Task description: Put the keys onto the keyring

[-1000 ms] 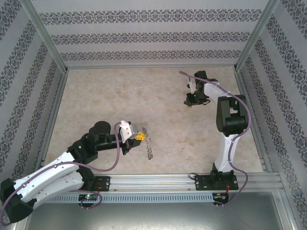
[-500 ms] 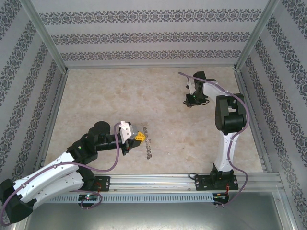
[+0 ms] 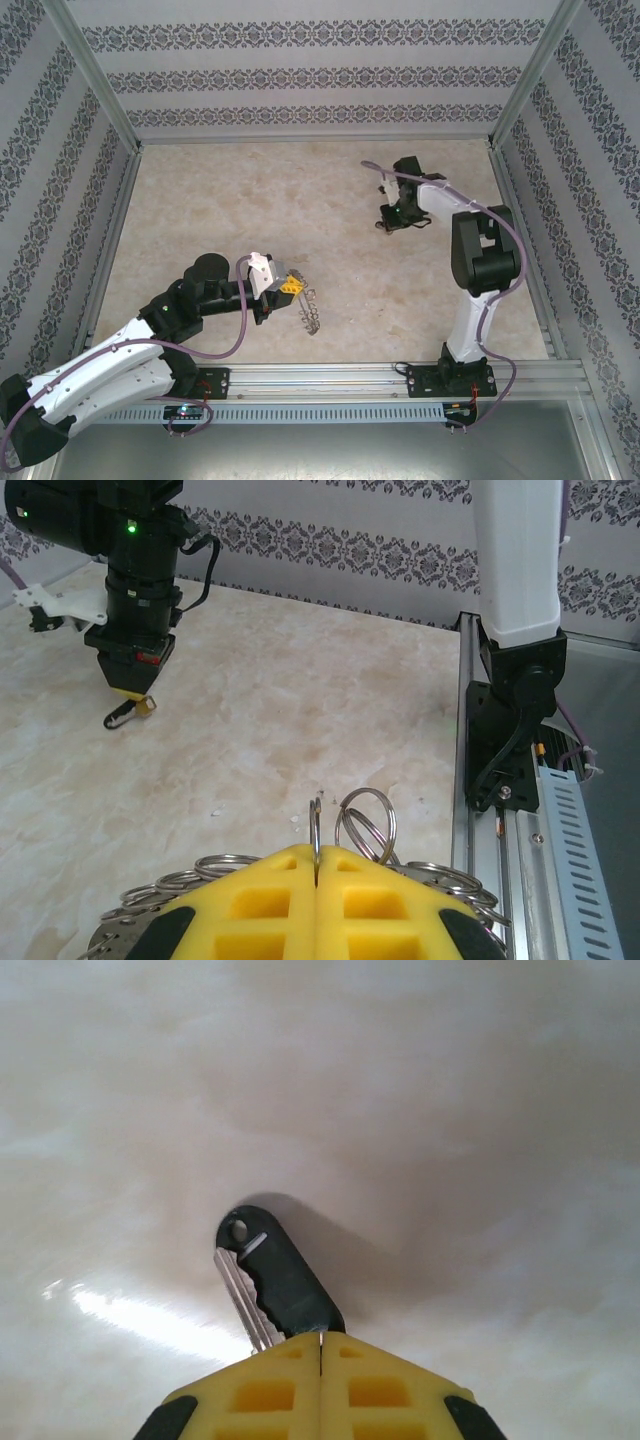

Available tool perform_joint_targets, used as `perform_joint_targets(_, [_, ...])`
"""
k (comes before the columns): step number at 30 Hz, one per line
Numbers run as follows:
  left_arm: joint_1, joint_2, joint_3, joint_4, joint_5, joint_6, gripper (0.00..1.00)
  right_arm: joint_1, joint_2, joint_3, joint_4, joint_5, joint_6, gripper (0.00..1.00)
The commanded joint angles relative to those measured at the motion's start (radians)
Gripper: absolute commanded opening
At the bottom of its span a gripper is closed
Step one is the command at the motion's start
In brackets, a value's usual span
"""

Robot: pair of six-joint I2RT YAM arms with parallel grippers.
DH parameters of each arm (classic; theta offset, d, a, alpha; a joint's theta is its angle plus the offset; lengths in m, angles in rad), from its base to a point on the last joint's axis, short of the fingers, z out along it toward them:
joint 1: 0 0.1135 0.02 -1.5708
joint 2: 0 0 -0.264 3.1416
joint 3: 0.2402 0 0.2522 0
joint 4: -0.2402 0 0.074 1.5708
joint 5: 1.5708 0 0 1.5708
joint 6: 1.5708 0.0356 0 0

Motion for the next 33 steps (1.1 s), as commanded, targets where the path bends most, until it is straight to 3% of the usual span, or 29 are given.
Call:
perform_joint_targets(1, [-0.015,-0.02,-0.008,0.079,0.02,-0.025,0.0,0.103,-0.108,-0.071,0.044,0.044,0.009,0.0])
perform_joint_targets(7, [-0.016,-0.023,-0.011,0.065,0.006,-0.036,0.0,0.265,-0.19,-0.18,0.054,0.088,0.085,0.0])
perform_joint_targets(15, [-0.016,-0.025,-0.005,0.037,-0.018,-0.039,0.0,0.406,-0.246,-0.297,0.092,0.027,0.207,0.0])
perform_joint_targets(24, [-0.017,-0.028,0.001,0.024,-0.029,-0.036,0.0,0.412,-0.34,-0.302,-0.018,0.036,0.226,0.28])
perform_joint_targets(33, [-0.016,-0.033,0.0,0.003,-0.041,-0.04,0.0,0.386,-0.292,-0.267,-0.073,-0.011,0.182,0.3])
